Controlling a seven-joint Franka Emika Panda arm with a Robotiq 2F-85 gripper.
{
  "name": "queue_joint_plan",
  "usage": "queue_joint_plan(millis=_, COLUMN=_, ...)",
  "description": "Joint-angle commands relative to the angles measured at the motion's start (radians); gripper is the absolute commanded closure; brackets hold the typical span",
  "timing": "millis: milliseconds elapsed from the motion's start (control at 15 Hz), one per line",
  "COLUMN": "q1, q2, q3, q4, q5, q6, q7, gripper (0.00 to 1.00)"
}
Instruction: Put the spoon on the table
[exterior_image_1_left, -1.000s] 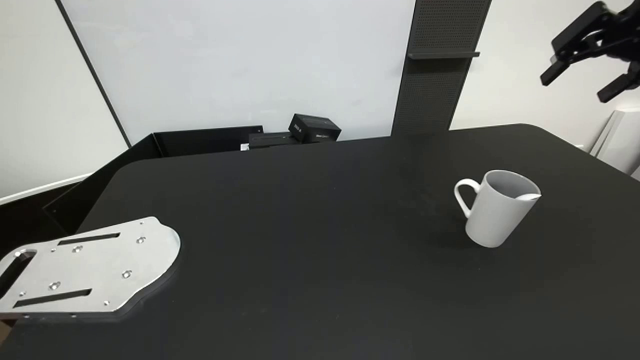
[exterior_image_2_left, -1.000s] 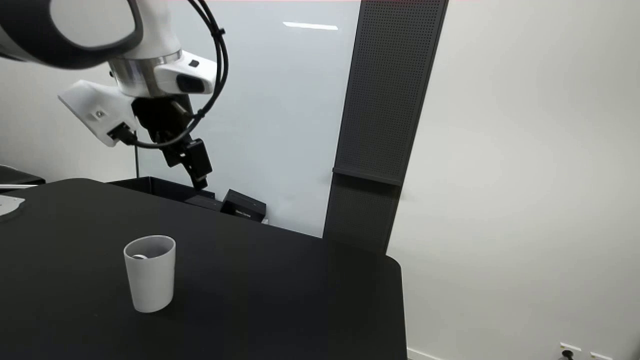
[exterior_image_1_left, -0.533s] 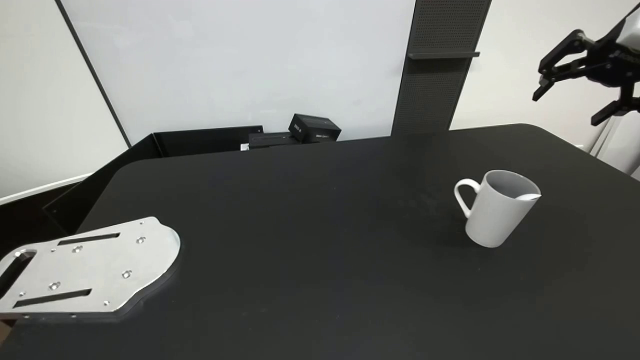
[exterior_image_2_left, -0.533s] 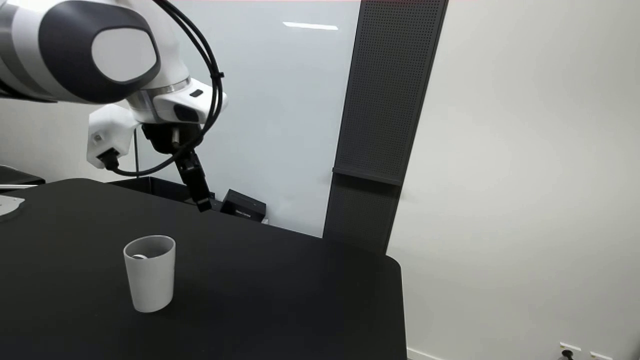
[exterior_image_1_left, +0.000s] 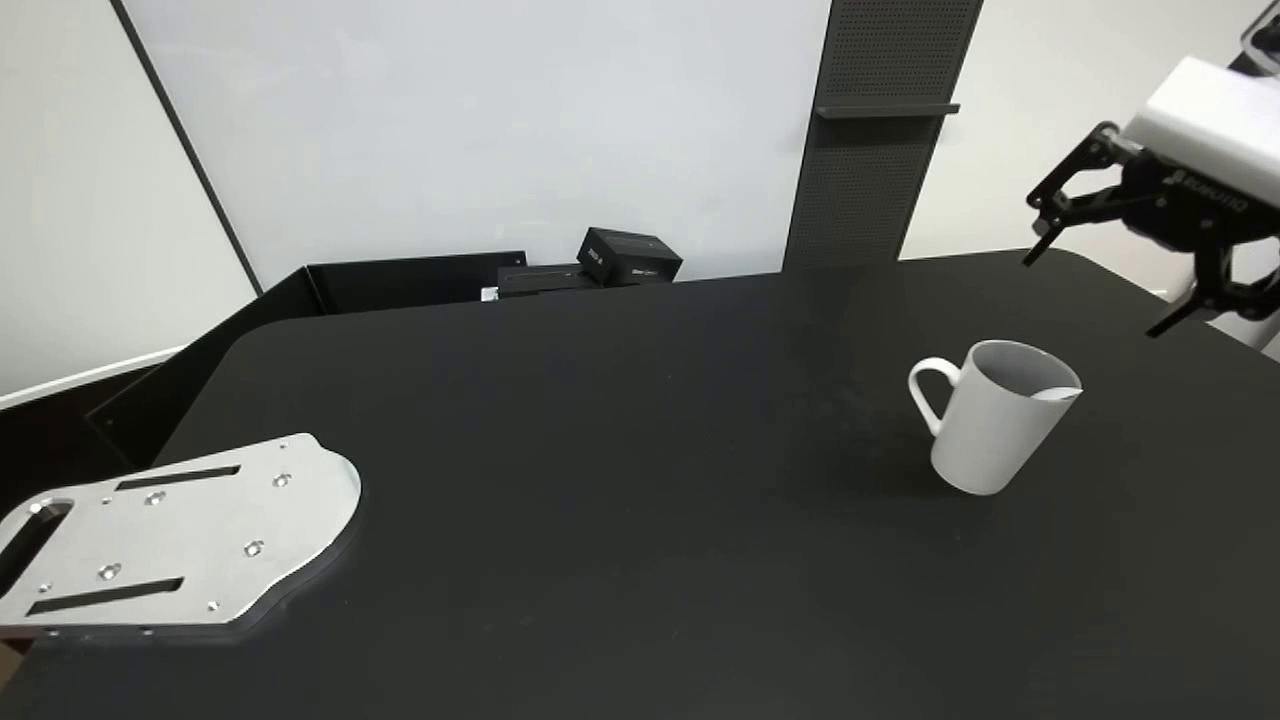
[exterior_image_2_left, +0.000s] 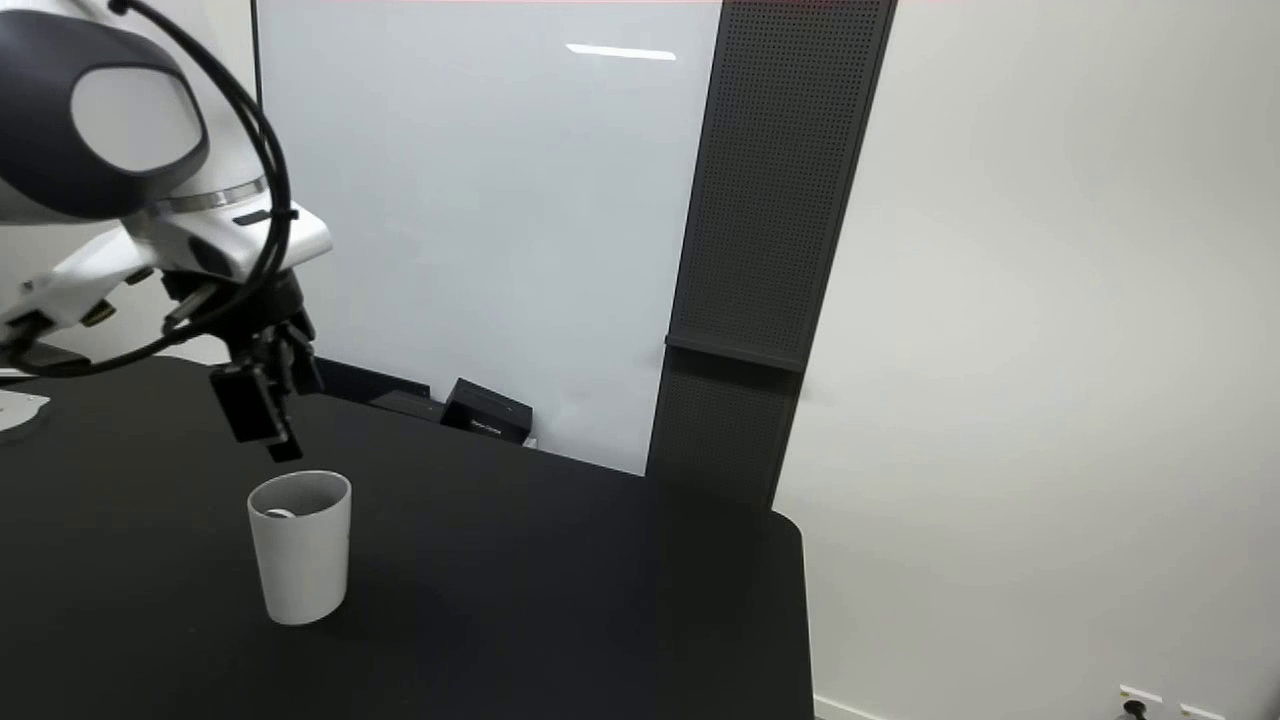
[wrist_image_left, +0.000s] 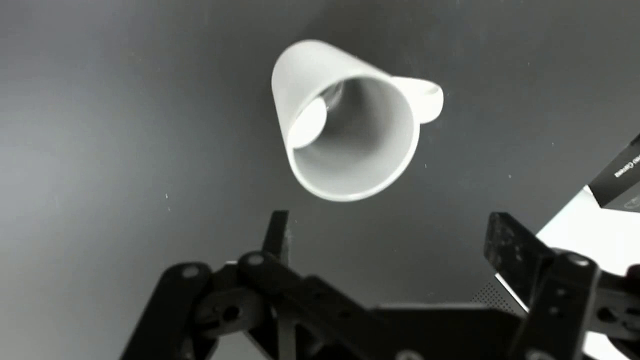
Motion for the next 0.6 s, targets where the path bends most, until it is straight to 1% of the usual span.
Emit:
queue_joint_plan(millis=0, q1=0.034, q2=-0.023, q3=0.073, q4=-0.049, q5=-0.047, q6=-0.028, q7=0.217, gripper=0.0)
queue_joint_plan(millis=67, q1=0.051, q2=-0.021, q3=0.084, q4=-0.056, q5=-0.02, q6=-0.024, q7=0.217, gripper=0.0)
queue_joint_plan(millis=133, q1=0.072, q2=-0.014, q3=0.086, q4=-0.069, q5=0.038, q6=0.01, q7=0.178, gripper=0.0)
queue_joint_plan(millis=200, q1=0.055, q2=0.001, q3=0.073, q4=-0.039, q5=-0.002, q6=-0.013, q7=0.155, gripper=0.0)
queue_joint_plan(millis=333, q1=0.077, q2=0.001, q3=0.081, q4=-0.049, q5=0.024, q6=-0.006, q7=0.155, gripper=0.0)
queue_joint_plan(millis=533, q1=0.077, q2=0.001, q3=0.081, q4=-0.051, q5=0.03, q6=-0.005, q7=0.155, gripper=0.0)
